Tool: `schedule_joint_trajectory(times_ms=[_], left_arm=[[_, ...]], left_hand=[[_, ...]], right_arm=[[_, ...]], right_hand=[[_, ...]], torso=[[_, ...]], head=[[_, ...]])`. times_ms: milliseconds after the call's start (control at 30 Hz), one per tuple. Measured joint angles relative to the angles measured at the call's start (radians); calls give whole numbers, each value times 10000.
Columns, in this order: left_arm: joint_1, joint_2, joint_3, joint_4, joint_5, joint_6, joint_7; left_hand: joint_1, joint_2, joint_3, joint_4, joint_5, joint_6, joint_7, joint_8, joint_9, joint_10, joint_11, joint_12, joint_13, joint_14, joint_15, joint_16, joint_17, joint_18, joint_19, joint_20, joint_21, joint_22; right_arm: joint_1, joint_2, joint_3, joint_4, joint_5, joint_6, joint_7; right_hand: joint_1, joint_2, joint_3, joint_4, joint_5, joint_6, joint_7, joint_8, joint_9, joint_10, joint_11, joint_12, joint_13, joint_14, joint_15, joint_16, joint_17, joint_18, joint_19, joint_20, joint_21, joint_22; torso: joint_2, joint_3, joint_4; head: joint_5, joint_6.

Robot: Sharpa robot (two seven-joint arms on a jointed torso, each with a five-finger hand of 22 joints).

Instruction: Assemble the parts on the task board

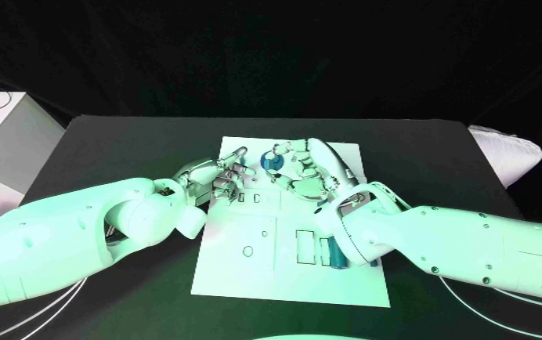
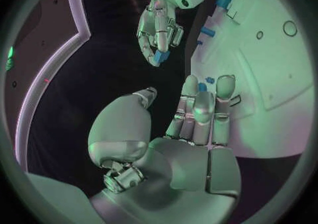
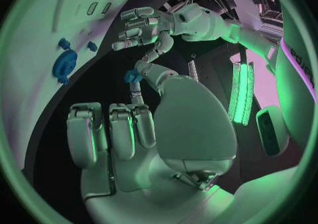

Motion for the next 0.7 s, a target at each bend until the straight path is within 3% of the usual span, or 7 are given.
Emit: schedule_joint_trajectory(times_ms=[33, 133, 300, 367, 433, 700], left_arm=[[0, 21, 0, 12, 94, 54, -1], [-2, 93, 0, 53, 448, 233, 0], [-2, 224, -4, 109, 1006, 501, 26], [-3, 272, -6, 130, 1198, 602, 33], [-4, 313, -6, 149, 1348, 688, 40], [-4, 410, -6, 187, 1684, 907, 46]], left_hand=[[-162, 89, -152, 10, 0, -8, 8, 5, -10, 2, -2, 120, 45, 128, -9, 113, 236, 0, 138, 2, 85, 149], [-940, 507, -704, 32, 0, -46, -29, 115, -69, 184, -65, 610, 246, 696, -26, 559, 1311, -239, 706, -23, 505, 928], [-1662, 1087, -1326, 47, 0, -61, -44, 162, -159, 253, -68, 1049, 442, 1082, -51, 826, 2117, -238, 1171, -41, 855, 1625], [-1734, 1160, -1377, 25, 0, -141, -36, 161, -185, 253, -68, 1077, 481, 1097, -35, 846, 2198, -252, 1217, -40, 917, 1697], [-1759, 1184, -1441, 41, 0, -150, -25, 161, -209, 289, -34, 1166, 584, 1152, -49, 884, 2295, -391, 1260, -21, 923, 1758], [-1913, 1338, -1582, 40, 0, -186, -61, 159, -248, 563, -48, 1436, 1014, 1316, -36, 999, 2644, -392, 1451, -36, 1071, 2014]], right_arm=[[-1, 14, 0, 2, 14, 1, 6], [-1, 48, 0, 31, 48, 3, 29], [-2, 91, 0, 99, 85, 5, 71], [-2, 105, 0, 123, 95, 6, 87], [-3, 112, 0, 141, 104, 7, 99], [-7, 137, 1, 189, 126, 8, 135]], right_hand=[[0, 0, -3, -3, 0, 0, 0, 0, 1, 0, 0, 0, 0, 0, 0, 0, 0, -1, 0, 0, 0, 0], [-2, -2, -8, -7, -1, -9, 4, 0, 3, 0, 0, 0, 0, 0, 0, 0, -1, 0, 0, 0, 0, 0], [-12, -13, -9, -7, -3, -39, 7, 0, 121, 0, 0, 0, -1, 0, 0, 0, -1, 0, 0, 0, 0, 8], [-12, -13, -9, -7, -3, -44, 11, 0, 126, 0, 0, 0, -1, 0, 0, 0, -1, 0, 0, 0, 0, 8], [-12, -13, -9, -7, -4, -42, 8, -1, 127, 0, 0, 0, 3, 0, 0, 0, -2, 0, 0, 0, 0, 8], [-12, -13, -11, -6, -12, -14, -22, -9, 124, 0, 0, 0, 7, 0, 0, 0, -2, 0, 0, 0, 0, 7]], torso=[[1, -3, 1], [1, -4, 4], [1, -11, 23], [-2, -11, 24], [-4, -11, 24], [-5, -11, 22]], head=[[-4, 2], [-10, 4], [-5, -13], [-6, -19], [-5, -26], [3, -35]])
